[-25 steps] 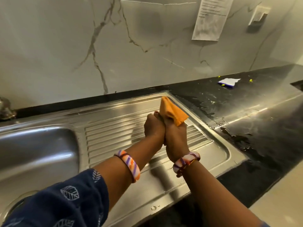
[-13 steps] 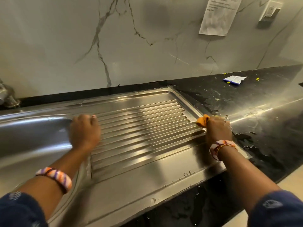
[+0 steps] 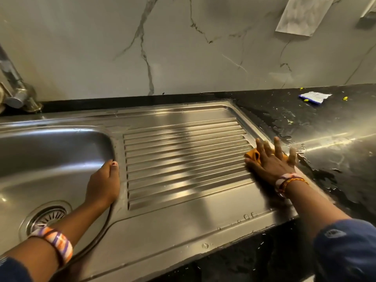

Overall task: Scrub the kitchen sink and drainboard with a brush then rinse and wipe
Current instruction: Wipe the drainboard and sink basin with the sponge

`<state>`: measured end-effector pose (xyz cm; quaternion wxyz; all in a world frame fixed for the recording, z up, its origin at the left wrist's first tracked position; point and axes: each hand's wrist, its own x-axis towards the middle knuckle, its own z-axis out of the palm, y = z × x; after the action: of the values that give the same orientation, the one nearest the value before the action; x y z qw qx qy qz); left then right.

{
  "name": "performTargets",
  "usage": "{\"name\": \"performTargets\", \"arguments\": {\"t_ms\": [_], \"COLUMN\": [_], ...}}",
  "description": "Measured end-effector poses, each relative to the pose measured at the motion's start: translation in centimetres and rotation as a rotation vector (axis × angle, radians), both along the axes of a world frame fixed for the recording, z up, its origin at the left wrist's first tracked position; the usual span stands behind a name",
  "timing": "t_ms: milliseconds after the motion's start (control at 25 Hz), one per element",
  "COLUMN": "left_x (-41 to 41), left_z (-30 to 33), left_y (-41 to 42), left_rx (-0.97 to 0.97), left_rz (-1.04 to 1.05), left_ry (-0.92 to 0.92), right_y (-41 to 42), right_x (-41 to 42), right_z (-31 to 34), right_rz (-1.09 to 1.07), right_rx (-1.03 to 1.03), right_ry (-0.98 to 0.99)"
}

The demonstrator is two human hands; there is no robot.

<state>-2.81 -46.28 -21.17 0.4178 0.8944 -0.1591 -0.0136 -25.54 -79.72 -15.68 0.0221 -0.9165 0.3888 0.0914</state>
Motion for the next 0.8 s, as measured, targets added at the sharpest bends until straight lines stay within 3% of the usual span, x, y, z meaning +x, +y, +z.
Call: {"name": "performTargets", "arguments": {"t_ms": [240, 520, 800], "left_x": [0.0, 0.5, 1.7], "left_z": [-0.3, -0.4, 0.7], "left_y": [-0.1, 0.0, 2.3], "left_rx": [-0.058, 0.039, 0.071], "left_rz": [0.064, 0.056, -0.213], "left_ry": [0.026, 0.019, 0.127], "right_y": [1.0, 9.5, 20.0], "right_x": [1.2, 4.8, 8.4], "right_z": [-0.8, -1.3, -0.7], "right_rz": [-0.097, -0.021, 0.184], "right_rx": [0.157, 0.172, 0.249], "right_ry": [-0.142, -0.157, -0.154]}}
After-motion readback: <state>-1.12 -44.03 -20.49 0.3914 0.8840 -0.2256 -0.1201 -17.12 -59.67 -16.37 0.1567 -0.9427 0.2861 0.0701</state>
